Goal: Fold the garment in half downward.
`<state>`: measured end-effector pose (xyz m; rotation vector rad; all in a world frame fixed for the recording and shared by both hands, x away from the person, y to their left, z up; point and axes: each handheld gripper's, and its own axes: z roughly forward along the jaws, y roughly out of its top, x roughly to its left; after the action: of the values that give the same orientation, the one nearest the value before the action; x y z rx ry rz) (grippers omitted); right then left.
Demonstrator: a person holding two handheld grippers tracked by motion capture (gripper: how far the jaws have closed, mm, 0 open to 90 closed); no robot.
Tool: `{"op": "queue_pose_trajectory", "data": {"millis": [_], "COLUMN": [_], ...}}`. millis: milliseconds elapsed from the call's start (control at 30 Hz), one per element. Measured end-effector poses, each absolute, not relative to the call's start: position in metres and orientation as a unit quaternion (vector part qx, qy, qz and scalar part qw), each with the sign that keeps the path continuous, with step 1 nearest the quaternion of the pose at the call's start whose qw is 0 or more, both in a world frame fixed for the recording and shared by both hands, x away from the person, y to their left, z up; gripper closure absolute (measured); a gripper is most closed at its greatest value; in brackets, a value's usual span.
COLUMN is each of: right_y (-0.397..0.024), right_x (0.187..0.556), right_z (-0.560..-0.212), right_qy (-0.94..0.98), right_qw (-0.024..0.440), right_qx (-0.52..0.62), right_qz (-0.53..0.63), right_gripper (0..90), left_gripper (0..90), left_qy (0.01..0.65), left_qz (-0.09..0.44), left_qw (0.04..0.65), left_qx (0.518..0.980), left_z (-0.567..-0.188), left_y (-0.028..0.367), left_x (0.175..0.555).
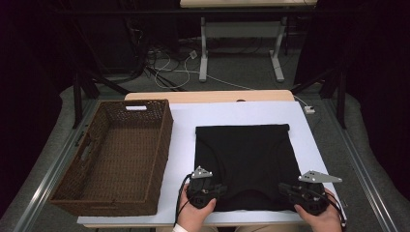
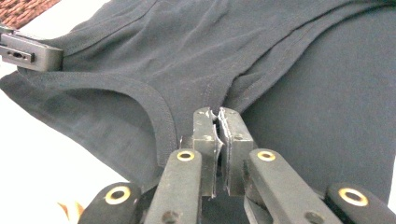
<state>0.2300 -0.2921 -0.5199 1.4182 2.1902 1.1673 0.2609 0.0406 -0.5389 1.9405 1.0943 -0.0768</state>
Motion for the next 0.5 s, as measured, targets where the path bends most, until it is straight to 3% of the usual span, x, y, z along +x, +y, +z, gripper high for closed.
{"op": "queue_pose_trajectory", "data": {"millis": [300, 500], "right_y": [-0.296, -0.295], "right_x": [0.206, 0.211], "right_z": [-0.519, -0.531], "right_qy": [0.758, 0.774], "right_qw": [0.144, 0.147], "right_qx": [0.490, 0.487], "right_qz": [0.405, 0.378], "right_gripper": [86.5, 86.5], "left_gripper": [82.0, 81.9], "left_qy": [0.441, 0.455], "left_qz": [-0.041, -0.046], "left_qw": [0.444, 0.429], "left_qx": [0.779, 0.779], "left_z": [-0.543, -0.559], "left_y": [0.045, 0.045], "left_x": [0.242, 0.248]}}
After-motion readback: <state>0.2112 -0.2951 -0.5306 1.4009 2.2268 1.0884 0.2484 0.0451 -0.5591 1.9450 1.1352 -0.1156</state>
